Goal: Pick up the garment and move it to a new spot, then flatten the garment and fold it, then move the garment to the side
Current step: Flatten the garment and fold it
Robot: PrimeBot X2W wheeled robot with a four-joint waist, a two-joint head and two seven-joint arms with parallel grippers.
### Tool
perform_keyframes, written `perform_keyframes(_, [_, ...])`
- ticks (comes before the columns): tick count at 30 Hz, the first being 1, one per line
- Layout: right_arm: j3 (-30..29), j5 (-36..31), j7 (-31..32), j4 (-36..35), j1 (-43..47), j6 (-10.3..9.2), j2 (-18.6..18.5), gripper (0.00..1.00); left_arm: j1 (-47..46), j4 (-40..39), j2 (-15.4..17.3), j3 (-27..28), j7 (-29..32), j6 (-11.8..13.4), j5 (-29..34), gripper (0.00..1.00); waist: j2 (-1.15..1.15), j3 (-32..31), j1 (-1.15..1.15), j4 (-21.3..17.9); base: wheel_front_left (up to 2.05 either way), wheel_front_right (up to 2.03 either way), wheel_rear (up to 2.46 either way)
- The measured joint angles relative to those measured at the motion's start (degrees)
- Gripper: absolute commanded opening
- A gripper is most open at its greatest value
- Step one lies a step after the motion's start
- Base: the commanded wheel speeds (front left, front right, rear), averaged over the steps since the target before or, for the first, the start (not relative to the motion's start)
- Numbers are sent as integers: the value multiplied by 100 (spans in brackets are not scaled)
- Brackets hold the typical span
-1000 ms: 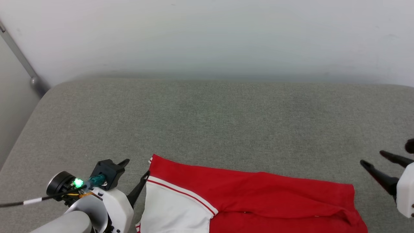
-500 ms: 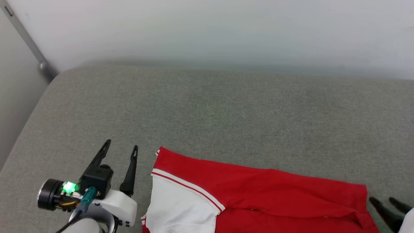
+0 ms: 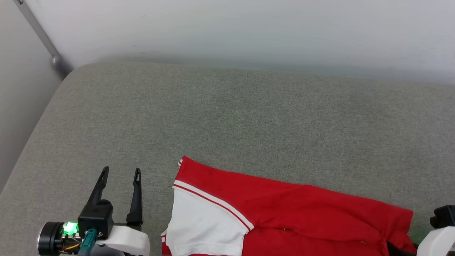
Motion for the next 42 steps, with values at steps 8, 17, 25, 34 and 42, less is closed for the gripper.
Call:
perform_keyframes(8, [22, -105, 414, 53, -92, -10, 113, 0, 521, 23, -664, 762, 0, -296, 826, 100, 0, -91, 0, 51, 0, 0, 0])
perform_keyframes(17, [-223, -137, 415, 18, -77, 14, 160, 0, 937, -36, -1247, 1372, 0, -604, 1562, 100, 0, -271, 0, -9, 0, 0, 0])
perform_keyframes(25, [-725, -64, 515, 12, 177, 15, -286, 0, 1155, -12, -1555, 1613, 0, -864, 2011, 100, 0, -455, 0, -136, 0, 0, 0])
perform_keyframes(34, [-1349, -132, 784, 354, 446, 15, -991, 0, 1321, 38, -1719, 1767, 0, -1102, 2265, 100, 0, -560, 0, -260, 0, 0, 0])
perform_keyframes(42, [-1185, -300, 1276, -1310, 617, 14, -980, 0, 1427, 59, -1805, 1873, 0, -1278, 2425, 100, 0, -608, 0, -276, 0, 0, 0])
